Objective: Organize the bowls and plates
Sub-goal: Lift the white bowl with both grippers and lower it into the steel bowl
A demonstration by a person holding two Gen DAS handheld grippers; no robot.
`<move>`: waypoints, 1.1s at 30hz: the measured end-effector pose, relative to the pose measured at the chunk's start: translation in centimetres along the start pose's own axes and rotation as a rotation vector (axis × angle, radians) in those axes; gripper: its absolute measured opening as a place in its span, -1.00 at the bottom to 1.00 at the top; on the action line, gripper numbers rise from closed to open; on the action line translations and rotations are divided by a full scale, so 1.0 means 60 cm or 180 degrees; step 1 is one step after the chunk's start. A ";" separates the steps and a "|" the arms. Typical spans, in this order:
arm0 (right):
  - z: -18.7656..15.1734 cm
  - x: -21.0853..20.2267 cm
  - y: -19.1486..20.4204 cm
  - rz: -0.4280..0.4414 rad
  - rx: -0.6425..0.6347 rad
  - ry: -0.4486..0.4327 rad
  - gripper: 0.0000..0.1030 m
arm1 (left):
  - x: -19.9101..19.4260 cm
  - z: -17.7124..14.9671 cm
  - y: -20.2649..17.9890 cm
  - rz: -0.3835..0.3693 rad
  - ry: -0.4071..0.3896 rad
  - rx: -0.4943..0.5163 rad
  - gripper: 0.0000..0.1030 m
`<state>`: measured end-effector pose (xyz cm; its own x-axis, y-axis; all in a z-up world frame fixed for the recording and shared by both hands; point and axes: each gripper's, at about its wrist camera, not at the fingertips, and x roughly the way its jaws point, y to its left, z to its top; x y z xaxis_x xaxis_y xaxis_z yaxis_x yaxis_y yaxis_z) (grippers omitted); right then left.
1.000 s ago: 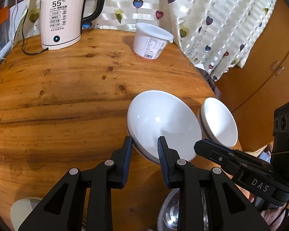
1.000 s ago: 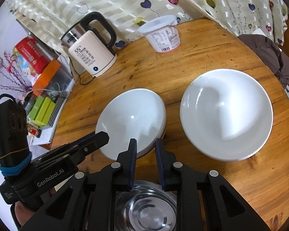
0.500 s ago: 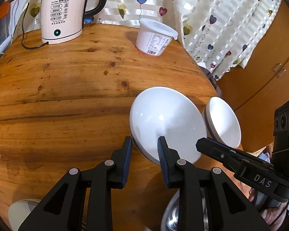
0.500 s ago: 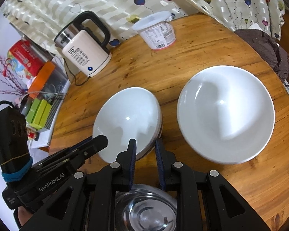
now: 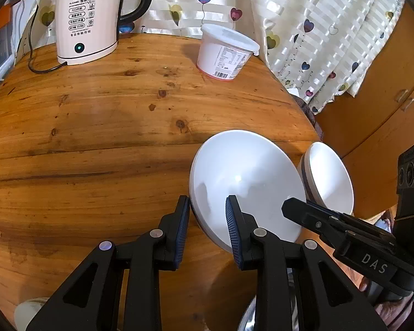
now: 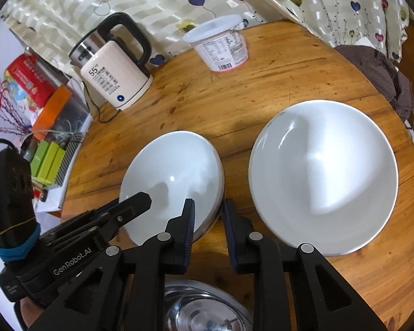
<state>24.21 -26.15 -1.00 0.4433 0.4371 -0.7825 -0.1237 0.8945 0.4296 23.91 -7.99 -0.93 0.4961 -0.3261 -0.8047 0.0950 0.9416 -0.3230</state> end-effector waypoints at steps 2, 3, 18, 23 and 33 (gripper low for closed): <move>0.000 -0.003 0.001 0.0027 0.0004 -0.0011 -0.61 | -0.005 0.000 0.001 -0.0017 -0.0012 -0.0009 -0.45; 0.001 -0.007 0.003 0.0032 -0.0009 -0.0020 -0.61 | -0.008 0.000 0.001 -0.0014 -0.0021 -0.0007 -0.45; -0.019 -0.083 0.036 0.0080 -0.0123 -0.0139 -0.61 | -0.081 -0.022 -0.021 -0.0042 -0.0156 0.0055 -0.45; -0.036 -0.110 0.036 0.0080 -0.0115 -0.0172 -0.61 | -0.101 -0.041 -0.036 -0.0069 -0.0172 0.0103 -0.45; -0.081 -0.155 0.029 0.0072 -0.0096 -0.0191 -0.61 | -0.130 -0.086 -0.062 -0.0129 -0.0162 0.0191 -0.45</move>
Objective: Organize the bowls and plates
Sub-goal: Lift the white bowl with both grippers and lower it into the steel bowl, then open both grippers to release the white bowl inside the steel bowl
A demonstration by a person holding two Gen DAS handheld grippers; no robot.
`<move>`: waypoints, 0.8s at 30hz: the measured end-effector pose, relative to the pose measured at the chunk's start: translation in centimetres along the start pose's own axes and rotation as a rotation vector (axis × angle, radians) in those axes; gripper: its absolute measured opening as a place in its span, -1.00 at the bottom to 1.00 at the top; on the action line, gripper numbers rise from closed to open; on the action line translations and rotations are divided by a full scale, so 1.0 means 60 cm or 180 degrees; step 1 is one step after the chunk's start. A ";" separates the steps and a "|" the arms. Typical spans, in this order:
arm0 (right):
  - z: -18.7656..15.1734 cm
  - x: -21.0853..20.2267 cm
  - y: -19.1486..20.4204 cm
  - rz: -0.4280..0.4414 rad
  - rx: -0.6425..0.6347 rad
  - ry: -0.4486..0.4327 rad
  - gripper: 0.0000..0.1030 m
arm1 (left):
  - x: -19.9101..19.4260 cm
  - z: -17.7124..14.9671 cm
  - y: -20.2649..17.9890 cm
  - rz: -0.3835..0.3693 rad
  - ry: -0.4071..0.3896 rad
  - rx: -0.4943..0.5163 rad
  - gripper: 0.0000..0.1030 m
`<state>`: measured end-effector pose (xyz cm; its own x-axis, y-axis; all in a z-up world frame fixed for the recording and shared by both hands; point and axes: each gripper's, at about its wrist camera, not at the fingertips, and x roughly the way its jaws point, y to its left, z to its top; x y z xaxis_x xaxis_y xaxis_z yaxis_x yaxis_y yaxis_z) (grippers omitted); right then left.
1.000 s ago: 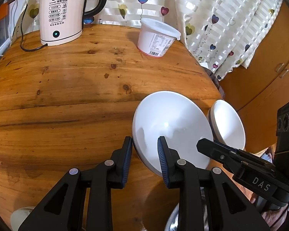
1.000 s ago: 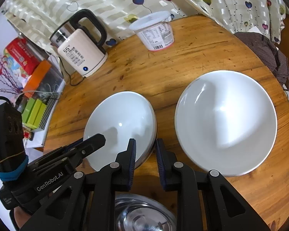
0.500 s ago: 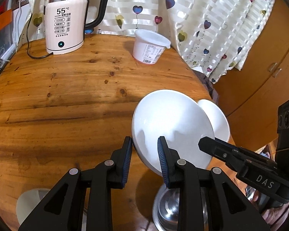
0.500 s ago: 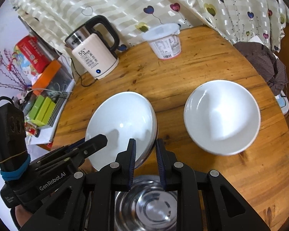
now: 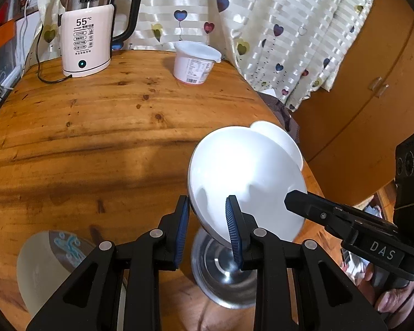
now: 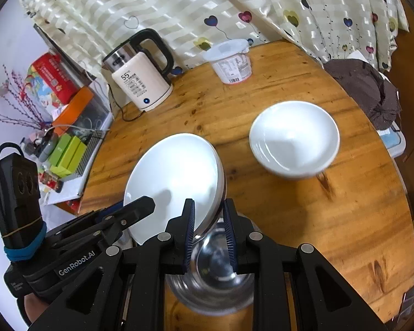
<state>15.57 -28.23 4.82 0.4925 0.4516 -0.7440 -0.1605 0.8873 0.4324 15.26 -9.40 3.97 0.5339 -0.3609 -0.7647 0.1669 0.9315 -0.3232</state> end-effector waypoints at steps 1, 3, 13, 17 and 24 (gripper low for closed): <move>-0.005 -0.004 -0.001 -0.0002 0.0004 0.0002 -0.61 | -0.003 -0.006 -0.004 0.0003 0.0009 0.0013 -0.45; -0.014 -0.010 -0.002 -0.0007 0.0004 0.0007 -0.61 | -0.006 -0.014 -0.009 0.0008 0.0022 0.0025 -0.45; -0.059 -0.025 -0.013 -0.0020 0.0042 0.0085 -0.61 | -0.008 -0.062 -0.025 -0.0018 0.0131 0.0026 -0.45; -0.075 -0.020 -0.026 -0.0037 0.0079 0.0149 -0.61 | -0.002 -0.075 -0.028 -0.0022 0.0186 0.0033 -0.45; -0.088 -0.007 -0.033 -0.0080 0.0110 0.0238 -0.61 | 0.011 -0.089 -0.029 -0.0008 0.0276 0.0035 -0.45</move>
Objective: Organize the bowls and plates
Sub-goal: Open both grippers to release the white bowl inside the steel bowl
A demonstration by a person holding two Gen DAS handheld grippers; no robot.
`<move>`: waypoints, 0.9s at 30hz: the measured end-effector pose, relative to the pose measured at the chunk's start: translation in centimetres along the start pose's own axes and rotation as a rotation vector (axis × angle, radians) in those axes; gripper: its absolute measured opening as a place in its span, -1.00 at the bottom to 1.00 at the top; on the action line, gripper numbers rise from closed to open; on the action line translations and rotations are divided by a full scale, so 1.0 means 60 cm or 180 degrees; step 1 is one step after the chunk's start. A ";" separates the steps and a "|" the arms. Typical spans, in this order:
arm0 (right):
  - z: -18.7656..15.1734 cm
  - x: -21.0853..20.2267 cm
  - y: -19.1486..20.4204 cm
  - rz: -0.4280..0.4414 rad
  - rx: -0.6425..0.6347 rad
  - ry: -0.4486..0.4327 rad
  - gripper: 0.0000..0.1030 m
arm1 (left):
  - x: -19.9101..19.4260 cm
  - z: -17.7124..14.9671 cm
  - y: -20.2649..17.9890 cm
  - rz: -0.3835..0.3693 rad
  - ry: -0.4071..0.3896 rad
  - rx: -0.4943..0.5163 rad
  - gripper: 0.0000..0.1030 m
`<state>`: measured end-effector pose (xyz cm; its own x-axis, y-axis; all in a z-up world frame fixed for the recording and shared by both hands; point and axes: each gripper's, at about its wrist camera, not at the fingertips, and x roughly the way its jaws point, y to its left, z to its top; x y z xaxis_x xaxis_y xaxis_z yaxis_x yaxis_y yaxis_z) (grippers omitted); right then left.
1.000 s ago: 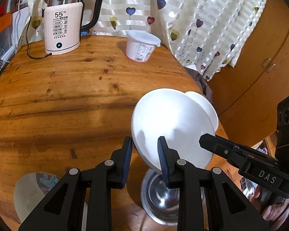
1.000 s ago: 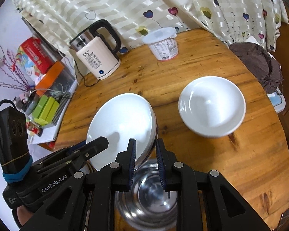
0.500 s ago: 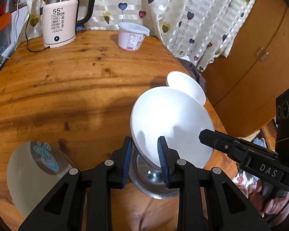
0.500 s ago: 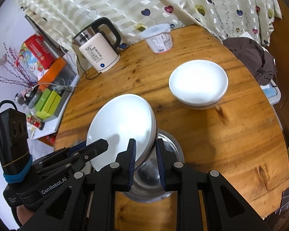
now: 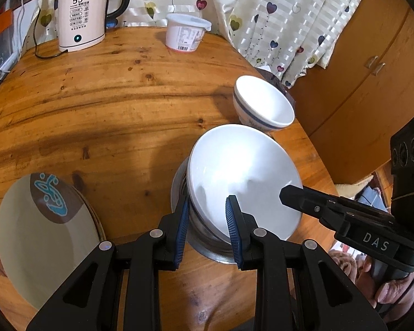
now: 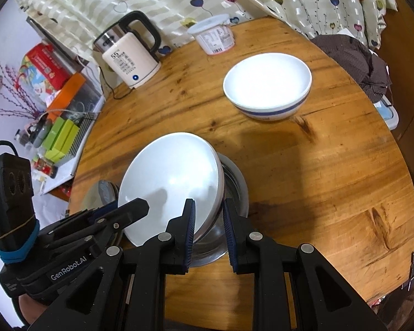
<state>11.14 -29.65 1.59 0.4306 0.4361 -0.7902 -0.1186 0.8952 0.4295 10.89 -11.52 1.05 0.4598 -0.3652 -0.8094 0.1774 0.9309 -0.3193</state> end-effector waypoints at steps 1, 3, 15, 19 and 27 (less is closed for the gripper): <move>-0.001 0.002 0.000 -0.0005 -0.0003 0.0010 -0.61 | 0.001 0.000 0.000 -0.0001 0.0008 -0.0002 -0.45; -0.001 0.005 -0.001 -0.0016 -0.0003 0.0029 -0.61 | 0.005 -0.003 0.002 0.0002 0.0034 -0.0008 -0.45; -0.006 0.019 -0.006 -0.0059 -0.0004 0.0131 -0.60 | 0.019 -0.007 0.007 -0.0003 0.0119 -0.0026 -0.45; -0.005 0.023 -0.007 -0.0063 -0.0003 0.0146 -0.58 | 0.020 -0.007 0.007 -0.0011 0.0111 -0.0018 -0.45; -0.005 0.022 -0.007 -0.0053 -0.0011 0.0126 -0.56 | 0.019 -0.005 0.009 -0.0028 0.0083 0.0000 -0.43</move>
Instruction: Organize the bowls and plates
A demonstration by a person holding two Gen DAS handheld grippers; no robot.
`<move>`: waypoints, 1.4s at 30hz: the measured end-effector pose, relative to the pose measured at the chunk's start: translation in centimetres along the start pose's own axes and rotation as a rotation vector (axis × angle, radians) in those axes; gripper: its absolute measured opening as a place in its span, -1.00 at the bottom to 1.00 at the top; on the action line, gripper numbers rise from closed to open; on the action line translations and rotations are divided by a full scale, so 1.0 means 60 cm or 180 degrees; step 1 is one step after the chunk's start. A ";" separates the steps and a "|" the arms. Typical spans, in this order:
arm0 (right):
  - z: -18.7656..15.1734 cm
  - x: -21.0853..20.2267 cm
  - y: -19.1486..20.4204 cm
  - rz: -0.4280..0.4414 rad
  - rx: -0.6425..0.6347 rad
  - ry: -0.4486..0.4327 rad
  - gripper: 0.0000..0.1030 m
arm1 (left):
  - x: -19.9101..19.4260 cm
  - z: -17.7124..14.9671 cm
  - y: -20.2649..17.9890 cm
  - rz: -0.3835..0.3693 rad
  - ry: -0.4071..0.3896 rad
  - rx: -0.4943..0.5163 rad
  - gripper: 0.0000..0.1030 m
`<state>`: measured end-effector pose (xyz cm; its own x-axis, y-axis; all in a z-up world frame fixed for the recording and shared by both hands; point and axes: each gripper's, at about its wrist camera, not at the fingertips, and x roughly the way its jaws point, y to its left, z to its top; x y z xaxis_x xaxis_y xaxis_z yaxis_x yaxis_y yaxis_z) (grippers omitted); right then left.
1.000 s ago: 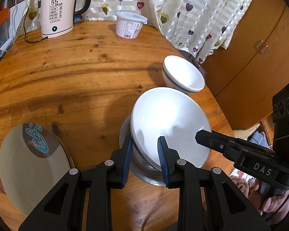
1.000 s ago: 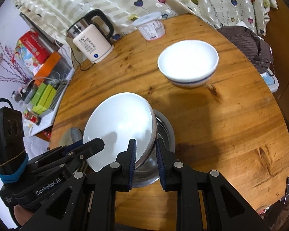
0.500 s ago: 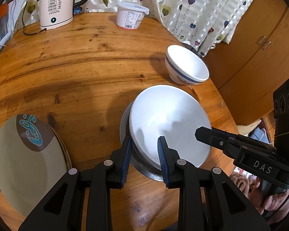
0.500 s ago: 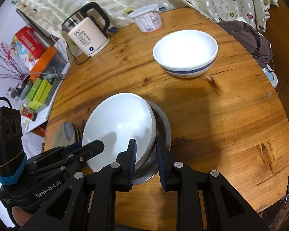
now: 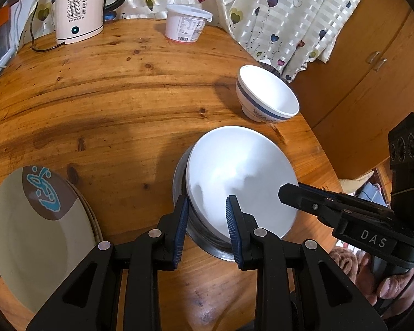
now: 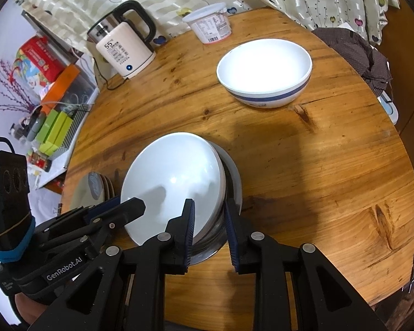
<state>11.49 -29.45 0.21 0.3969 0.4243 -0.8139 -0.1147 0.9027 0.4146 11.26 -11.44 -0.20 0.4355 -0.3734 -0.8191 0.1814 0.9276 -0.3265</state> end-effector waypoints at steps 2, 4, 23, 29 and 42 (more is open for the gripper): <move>0.001 -0.002 0.000 0.0005 -0.0014 -0.0019 -0.56 | -0.001 0.001 0.000 0.0006 -0.0016 0.0014 -0.43; 0.003 -0.005 0.001 0.0008 -0.0038 -0.0042 -0.56 | -0.004 0.001 0.000 0.0012 -0.0041 0.0025 -0.43; 0.008 -0.056 0.021 0.0076 -0.0682 -0.0640 0.69 | -0.044 0.010 -0.005 0.0201 -0.0479 0.0212 0.16; 0.012 -0.065 0.018 0.0073 -0.0650 -0.0726 0.69 | -0.051 0.014 -0.004 0.0330 -0.0559 0.0242 0.25; 0.013 -0.072 -0.003 0.0207 -0.0332 -0.0728 0.69 | -0.071 0.021 -0.009 0.0214 -0.0746 0.0255 0.25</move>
<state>10.52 -31.54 3.98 0.5800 0.4652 -0.6687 -0.2354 0.8816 0.4091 10.42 -10.33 4.06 0.6397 -0.3107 -0.7030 0.2103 0.9505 -0.2288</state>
